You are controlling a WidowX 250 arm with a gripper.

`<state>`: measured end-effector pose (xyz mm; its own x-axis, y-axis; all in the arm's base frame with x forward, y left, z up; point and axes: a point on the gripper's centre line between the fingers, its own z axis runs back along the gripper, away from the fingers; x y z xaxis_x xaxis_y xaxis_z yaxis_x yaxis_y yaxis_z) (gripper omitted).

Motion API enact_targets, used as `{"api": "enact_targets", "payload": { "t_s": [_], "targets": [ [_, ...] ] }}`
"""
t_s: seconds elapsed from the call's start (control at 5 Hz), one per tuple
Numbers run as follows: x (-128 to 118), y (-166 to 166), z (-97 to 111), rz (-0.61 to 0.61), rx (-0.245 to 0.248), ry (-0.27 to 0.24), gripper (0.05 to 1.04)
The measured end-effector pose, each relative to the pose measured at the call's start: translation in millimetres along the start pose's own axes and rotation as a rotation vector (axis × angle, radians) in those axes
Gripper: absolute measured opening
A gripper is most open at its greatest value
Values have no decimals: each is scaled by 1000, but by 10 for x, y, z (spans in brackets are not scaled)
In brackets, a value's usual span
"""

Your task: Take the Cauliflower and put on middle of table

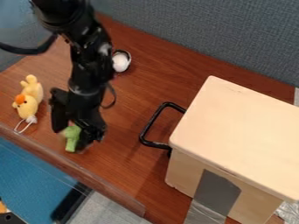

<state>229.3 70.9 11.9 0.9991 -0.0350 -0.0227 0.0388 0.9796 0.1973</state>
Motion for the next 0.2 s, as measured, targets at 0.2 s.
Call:
{"api": "enact_targets", "payload": {
  "t_s": [0.2],
  "targets": [
    [-48,59,357,2,-27,-57,1012]
  ]
}}
